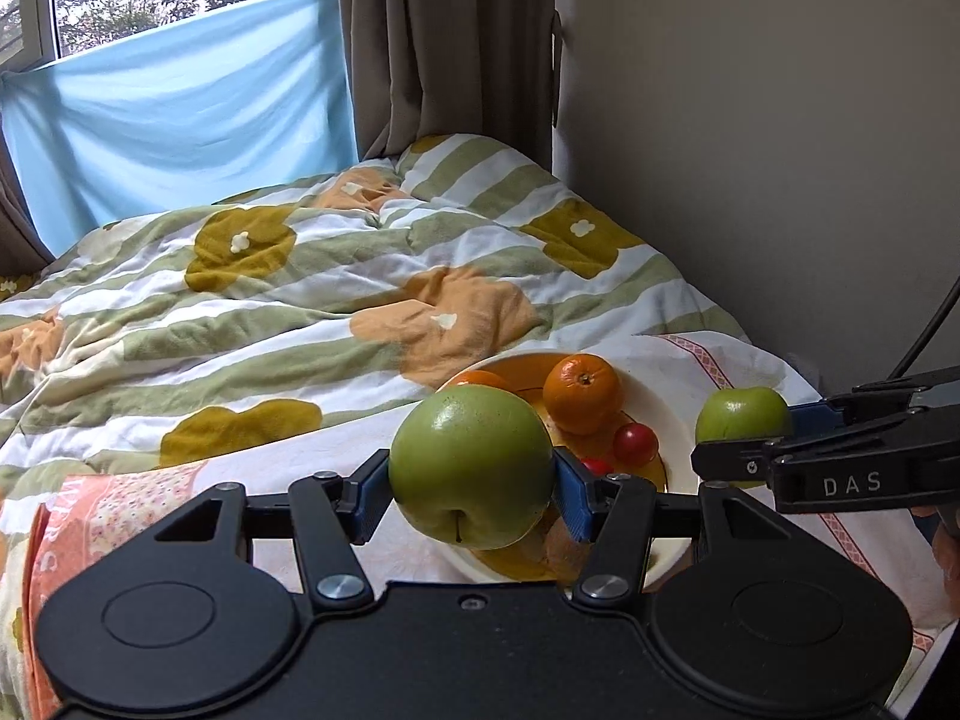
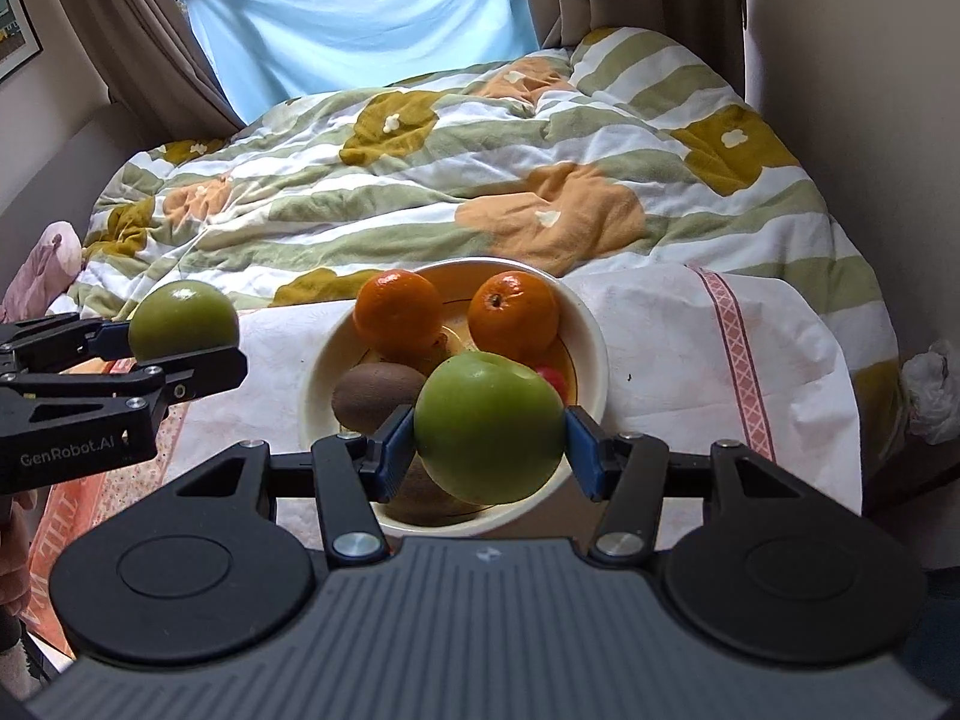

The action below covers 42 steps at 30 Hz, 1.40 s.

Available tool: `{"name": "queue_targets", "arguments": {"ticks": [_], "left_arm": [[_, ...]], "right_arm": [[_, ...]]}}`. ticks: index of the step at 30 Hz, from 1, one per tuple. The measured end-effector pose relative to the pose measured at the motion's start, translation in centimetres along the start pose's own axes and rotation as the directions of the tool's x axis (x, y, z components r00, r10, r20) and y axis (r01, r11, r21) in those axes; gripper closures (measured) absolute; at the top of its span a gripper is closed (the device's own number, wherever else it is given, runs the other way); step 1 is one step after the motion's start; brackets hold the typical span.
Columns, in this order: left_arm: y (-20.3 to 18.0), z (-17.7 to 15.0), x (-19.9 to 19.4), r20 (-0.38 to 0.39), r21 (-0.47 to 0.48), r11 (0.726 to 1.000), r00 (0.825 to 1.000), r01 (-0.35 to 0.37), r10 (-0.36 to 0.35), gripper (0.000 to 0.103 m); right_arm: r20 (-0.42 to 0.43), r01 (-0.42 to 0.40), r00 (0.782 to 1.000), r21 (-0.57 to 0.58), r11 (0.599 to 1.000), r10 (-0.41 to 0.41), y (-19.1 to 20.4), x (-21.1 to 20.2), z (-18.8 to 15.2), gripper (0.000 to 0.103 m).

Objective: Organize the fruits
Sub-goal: 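Carry the green apples into the bowl and open both grippers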

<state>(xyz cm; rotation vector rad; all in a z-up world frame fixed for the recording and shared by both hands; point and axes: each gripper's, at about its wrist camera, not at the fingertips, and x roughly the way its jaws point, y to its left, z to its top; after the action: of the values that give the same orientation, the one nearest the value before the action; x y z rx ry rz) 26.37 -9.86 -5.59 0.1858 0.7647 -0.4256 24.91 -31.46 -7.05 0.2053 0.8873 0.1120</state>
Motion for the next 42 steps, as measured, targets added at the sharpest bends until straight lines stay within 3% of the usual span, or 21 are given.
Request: {"name": "queue_targets", "arguments": {"ticks": [9, 18, 20, 22, 24, 42], "left_arm": [[-3.4, 2.1, 6.8, -0.053, 0.036, 0.999, 0.999, 0.011, -0.01, 0.043], [-5.5, 1.7, 10.7, -0.113, 0.111, 0.994, 0.994, -0.002, 0.015, 0.043], [-5.5, 1.6, 10.6, -0.097, 0.112, 0.994, 0.995, -0.004, 0.015, 0.038], [-5.3, 1.9, 10.0, -0.065, 0.102, 0.995, 0.998, 0.001, 0.005, 0.018], [-5.1, 2.1, 9.4, -0.044, 0.094, 0.996, 0.999, -0.003, 0.008, 0.014], [-0.4, -1.0, 2.6, -0.042, -0.011, 0.996, 0.995, -0.094, 0.093, 0.009]], "right_arm": [[-0.054, -0.059, 0.997, -0.046, 0.997, 0.056, -2.0, 2.9, 0.1, 0.035], [-0.075, -0.084, 0.994, -0.054, 0.995, 0.079, -2.8, 4.5, 0.0, 0.035], [-0.078, -0.088, 0.993, -0.054, 0.995, 0.083, -2.9, 4.6, -0.1, 0.035], [-0.082, -0.089, 0.993, -0.052, 0.995, 0.085, -2.9, 4.6, -0.2, 0.035], [-0.084, -0.088, 0.993, -0.051, 0.995, 0.083, -2.9, 4.6, -0.2, 0.035], [-0.067, -0.065, 0.996, -0.096, 0.993, 0.059, -1.2, 5.3, -0.3, 0.035]]}}
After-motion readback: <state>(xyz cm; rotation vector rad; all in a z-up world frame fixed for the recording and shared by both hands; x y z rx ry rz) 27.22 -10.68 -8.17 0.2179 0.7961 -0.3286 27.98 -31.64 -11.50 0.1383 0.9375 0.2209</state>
